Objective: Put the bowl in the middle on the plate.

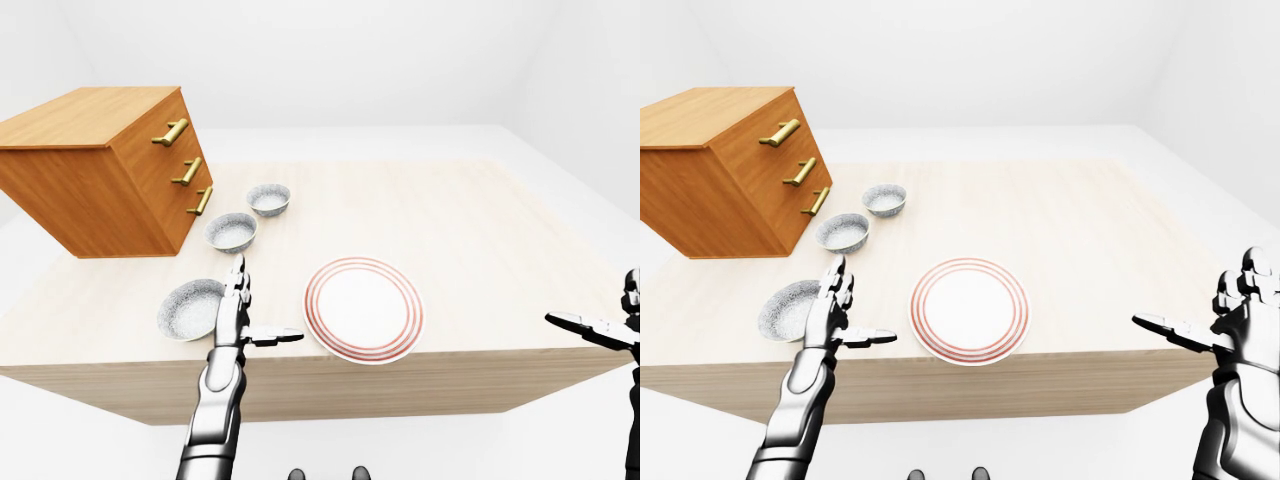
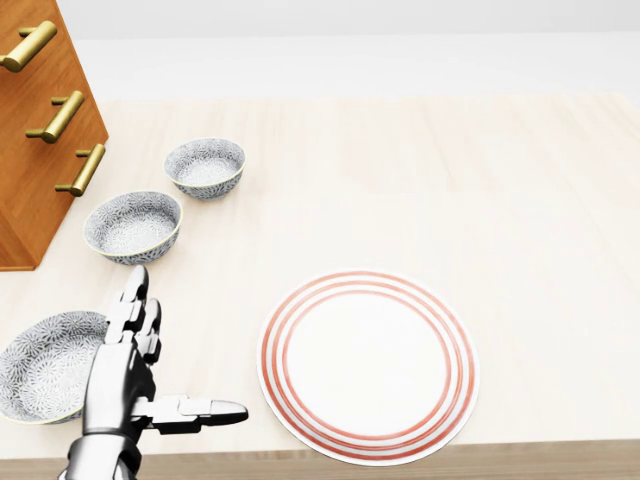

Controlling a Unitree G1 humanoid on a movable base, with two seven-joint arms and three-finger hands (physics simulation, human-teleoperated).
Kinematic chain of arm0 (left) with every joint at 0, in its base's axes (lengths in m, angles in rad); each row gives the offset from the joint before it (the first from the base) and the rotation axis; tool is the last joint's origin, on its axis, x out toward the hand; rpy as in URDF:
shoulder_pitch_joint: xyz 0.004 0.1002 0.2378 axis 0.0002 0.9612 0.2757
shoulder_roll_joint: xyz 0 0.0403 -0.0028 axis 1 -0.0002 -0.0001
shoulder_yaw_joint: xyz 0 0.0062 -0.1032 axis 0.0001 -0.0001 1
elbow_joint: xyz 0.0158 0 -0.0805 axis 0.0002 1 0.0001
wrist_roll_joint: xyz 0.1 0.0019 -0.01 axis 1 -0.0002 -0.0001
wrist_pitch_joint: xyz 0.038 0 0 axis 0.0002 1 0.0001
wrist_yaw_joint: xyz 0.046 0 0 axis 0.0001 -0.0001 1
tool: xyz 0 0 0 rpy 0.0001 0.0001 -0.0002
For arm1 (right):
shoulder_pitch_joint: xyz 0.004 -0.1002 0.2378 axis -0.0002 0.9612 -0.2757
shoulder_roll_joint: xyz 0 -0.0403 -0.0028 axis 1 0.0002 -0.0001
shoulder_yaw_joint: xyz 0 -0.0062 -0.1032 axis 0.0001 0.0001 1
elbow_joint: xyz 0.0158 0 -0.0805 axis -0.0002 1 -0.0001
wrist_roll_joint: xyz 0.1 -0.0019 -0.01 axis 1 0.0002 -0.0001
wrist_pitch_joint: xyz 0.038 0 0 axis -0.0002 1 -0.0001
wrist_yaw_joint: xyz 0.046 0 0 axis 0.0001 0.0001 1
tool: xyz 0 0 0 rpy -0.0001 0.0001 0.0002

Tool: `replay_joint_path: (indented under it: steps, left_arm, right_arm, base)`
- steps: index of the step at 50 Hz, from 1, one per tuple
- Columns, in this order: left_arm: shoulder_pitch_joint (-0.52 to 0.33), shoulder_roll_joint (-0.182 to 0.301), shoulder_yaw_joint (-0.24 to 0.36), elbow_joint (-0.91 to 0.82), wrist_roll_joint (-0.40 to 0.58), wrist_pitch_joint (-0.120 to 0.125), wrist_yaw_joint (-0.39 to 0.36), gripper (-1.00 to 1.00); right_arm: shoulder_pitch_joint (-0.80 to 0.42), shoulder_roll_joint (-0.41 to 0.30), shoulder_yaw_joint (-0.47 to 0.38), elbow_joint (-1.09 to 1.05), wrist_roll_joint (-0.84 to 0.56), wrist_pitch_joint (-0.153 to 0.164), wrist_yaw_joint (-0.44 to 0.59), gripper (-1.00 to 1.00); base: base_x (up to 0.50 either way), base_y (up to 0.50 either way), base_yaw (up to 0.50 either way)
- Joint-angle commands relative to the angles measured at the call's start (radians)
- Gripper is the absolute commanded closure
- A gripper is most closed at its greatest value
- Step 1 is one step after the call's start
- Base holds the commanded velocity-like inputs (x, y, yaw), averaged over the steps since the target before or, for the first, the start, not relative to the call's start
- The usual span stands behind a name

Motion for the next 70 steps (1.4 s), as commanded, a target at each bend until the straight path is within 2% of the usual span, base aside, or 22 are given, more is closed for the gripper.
replay_joint_path:
  steps: [1,4,9,11,15,22,24,34,49,70]
  left_arm:
    - [0.009,-0.003,-0.002,-0.031,0.002,0.008,-0.001,-1.0]
    - [0.019,-0.005,-0.006,-0.057,0.004,0.025,0.0,-1.0]
    - [0.021,-0.005,-0.007,-0.066,0.006,0.032,0.0,-1.0]
    - [0.018,-0.005,-0.006,-0.06,0.006,0.029,-0.001,-1.0]
    - [0.007,-0.003,-0.002,-0.028,0.005,0.008,-0.002,-1.0]
    - [0.003,-0.002,-0.001,-0.019,0.004,0.003,-0.002,-1.0]
    - [-0.009,0.0,0.002,0.019,0.003,-0.012,-0.005,-1.0]
    - [-0.031,0.005,0.006,0.087,0.0,-0.012,-0.005,-1.0]
    - [-0.009,0.0,-0.001,0.032,0.004,-0.012,-0.003,-1.0]
    - [-0.035,0.006,0.005,0.119,0.003,-0.012,-0.008,-1.0]
  right_arm:
    - [0.0,0.0,0.002,0.005,-0.002,0.0,0.006,-1.0]
    - [0.0,0.0,0.003,0.007,-0.004,0.0,0.006,-1.0]
    - [0.0,-0.001,0.002,0.004,-0.003,0.0,0.006,-1.0]
    - [-0.001,-0.001,0.001,0.005,-0.002,0.0,0.005,-1.0]
    - [0.0,0.0,0.003,0.005,-0.005,0.0,0.005,-1.0]
    - [0.002,0.001,0.001,-0.001,0.0,0.0,0.009,-1.0]
    - [0.0,0.001,0.001,0.003,-0.001,0.0,0.007,-1.0]
    - [0.004,0.003,0.005,-0.005,-0.005,0.0,0.01,-1.0]
    - [0.001,0.002,0.002,-0.003,0.007,0.0,0.019,-1.0]
    - [0.003,0.008,0.018,0.024,-0.036,0.0,-0.003,-1.0]
  base:
    - [0.0,0.0,0.0]
    - [0.0,0.0,0.0]
    - [0.03,0.04,0.0]
    - [0.13,0.25,0.0]
    - [0.14,0.25,0.0]
    - [0.18,0.26,0.0]
    - [0.22,0.35,0.0]
    - [0.21,0.27,0.0]
    - [0.26,0.0,0.0]
    - [0.03,0.0,0.0]
